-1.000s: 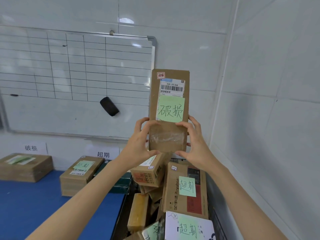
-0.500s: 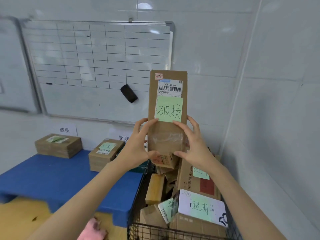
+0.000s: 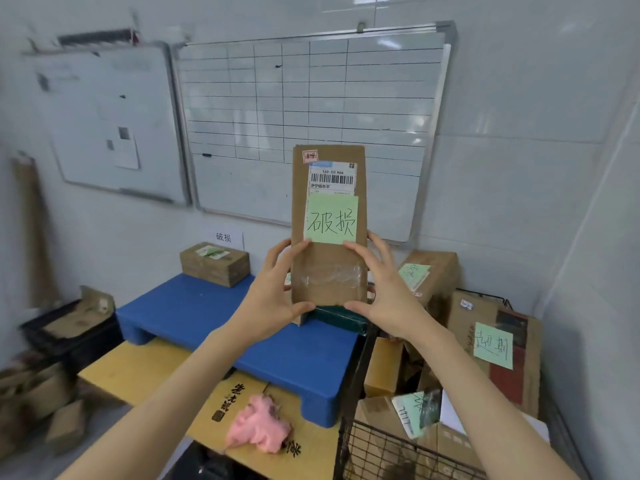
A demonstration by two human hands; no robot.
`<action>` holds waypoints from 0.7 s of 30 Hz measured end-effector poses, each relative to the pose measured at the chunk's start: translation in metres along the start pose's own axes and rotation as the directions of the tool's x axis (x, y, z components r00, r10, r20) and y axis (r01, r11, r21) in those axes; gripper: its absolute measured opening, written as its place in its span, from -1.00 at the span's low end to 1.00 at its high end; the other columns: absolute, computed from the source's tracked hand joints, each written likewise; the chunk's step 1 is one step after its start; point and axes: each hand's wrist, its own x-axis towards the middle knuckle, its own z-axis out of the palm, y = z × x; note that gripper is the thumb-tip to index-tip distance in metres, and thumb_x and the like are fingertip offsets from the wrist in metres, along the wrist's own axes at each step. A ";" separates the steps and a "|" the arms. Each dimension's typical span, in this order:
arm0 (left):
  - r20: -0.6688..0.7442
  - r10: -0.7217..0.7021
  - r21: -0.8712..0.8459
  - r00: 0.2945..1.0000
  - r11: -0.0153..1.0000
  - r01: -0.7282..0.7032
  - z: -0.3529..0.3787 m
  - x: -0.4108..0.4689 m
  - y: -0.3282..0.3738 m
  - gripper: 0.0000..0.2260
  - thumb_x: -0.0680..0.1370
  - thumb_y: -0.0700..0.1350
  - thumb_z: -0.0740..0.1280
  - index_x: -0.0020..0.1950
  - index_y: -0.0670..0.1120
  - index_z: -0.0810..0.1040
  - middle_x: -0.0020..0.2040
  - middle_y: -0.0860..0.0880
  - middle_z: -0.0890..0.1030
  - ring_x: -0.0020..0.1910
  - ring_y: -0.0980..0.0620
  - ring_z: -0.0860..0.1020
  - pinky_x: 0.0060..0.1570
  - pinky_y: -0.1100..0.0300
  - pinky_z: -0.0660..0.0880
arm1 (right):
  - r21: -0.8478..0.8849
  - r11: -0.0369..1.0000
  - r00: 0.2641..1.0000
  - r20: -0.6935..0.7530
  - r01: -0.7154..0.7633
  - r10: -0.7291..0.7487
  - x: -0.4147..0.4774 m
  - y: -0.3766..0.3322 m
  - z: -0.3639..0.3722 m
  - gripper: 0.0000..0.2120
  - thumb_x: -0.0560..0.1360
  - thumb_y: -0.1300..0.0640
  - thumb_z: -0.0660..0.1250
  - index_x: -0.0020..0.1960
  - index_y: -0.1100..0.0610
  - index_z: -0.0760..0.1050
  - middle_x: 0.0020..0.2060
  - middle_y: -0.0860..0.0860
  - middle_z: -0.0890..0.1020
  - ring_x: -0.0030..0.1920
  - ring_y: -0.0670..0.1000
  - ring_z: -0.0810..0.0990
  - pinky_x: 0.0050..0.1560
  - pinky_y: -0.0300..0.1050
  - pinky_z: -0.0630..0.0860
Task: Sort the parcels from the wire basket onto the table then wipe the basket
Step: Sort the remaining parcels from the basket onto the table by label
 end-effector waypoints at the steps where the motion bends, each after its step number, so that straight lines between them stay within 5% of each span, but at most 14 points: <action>1: -0.015 -0.009 0.005 1.000 1.000 0.009 -0.009 -0.003 -0.007 -0.11 0.39 -0.21 0.58 0.55 0.18 0.16 0.47 0.16 0.15 0.25 0.43 0.34 0.08 0.53 0.43 | 0.000 1.000 1.000 0.007 0.009 -0.009 0.007 -0.006 0.009 -0.09 0.40 0.19 0.56 0.54 -0.18 0.10 0.53 -0.26 -0.14 0.49 -0.17 0.05 0.45 -0.16 0.10; 5: -0.056 -0.044 0.040 0.997 0.998 0.047 -0.051 -0.015 -0.038 -0.12 0.39 -0.17 0.58 0.53 0.21 0.15 0.46 0.22 0.16 0.26 0.19 0.41 0.05 0.48 0.47 | 0.033 0.999 0.998 0.045 0.034 -0.035 0.037 -0.029 0.045 -0.06 0.40 0.17 0.56 0.56 -0.18 0.07 0.57 -0.22 -0.14 0.52 -0.17 0.03 0.49 -0.04 0.17; 9: -0.078 -0.076 0.060 0.994 0.995 0.081 -0.104 -0.028 -0.077 -0.12 0.39 -0.15 0.58 0.50 0.27 0.13 0.48 0.17 0.17 0.19 0.24 0.44 0.08 0.39 0.52 | 0.064 0.996 0.995 0.072 0.065 -0.069 0.072 -0.060 0.095 -0.04 0.38 0.13 0.58 0.57 -0.18 0.07 0.59 -0.19 -0.13 0.56 -0.06 0.09 0.49 0.12 0.29; 13: -0.103 -0.113 0.055 0.988 0.991 0.119 -0.166 -0.042 -0.122 -0.13 0.37 -0.14 0.59 0.53 0.19 0.18 0.47 0.17 0.21 0.29 0.09 0.42 0.11 0.21 0.58 | 0.203 0.975 0.995 0.023 0.089 -0.096 0.110 -0.104 0.152 -0.12 0.39 0.03 0.57 0.52 -0.26 0.12 0.51 -0.33 -0.02 0.46 -0.29 0.02 0.50 -0.08 0.15; 17: -0.123 -0.149 0.059 0.981 0.986 0.158 -0.227 -0.058 -0.163 -0.15 0.37 -0.18 0.59 0.52 0.18 0.20 0.45 0.17 0.23 0.23 0.14 0.43 0.04 0.34 0.55 | 0.383 0.921 0.998 -0.025 0.070 -0.065 0.146 -0.145 0.211 -0.13 0.43 -0.04 0.52 0.52 -0.33 0.04 0.49 -0.29 0.21 0.44 -0.10 0.31 0.41 0.16 0.38; 21: -0.131 -0.184 0.039 0.974 0.981 0.190 -0.273 -0.075 -0.199 -0.15 0.36 -0.18 0.59 0.50 0.21 0.22 0.47 0.14 0.24 0.24 0.11 0.43 0.01 0.36 0.55 | 0.431 0.900 0.998 -0.045 0.066 -0.052 0.175 -0.175 0.260 -0.18 0.48 0.07 0.49 0.55 -0.23 0.08 0.42 -0.25 0.32 0.35 -0.15 0.39 0.34 0.11 0.46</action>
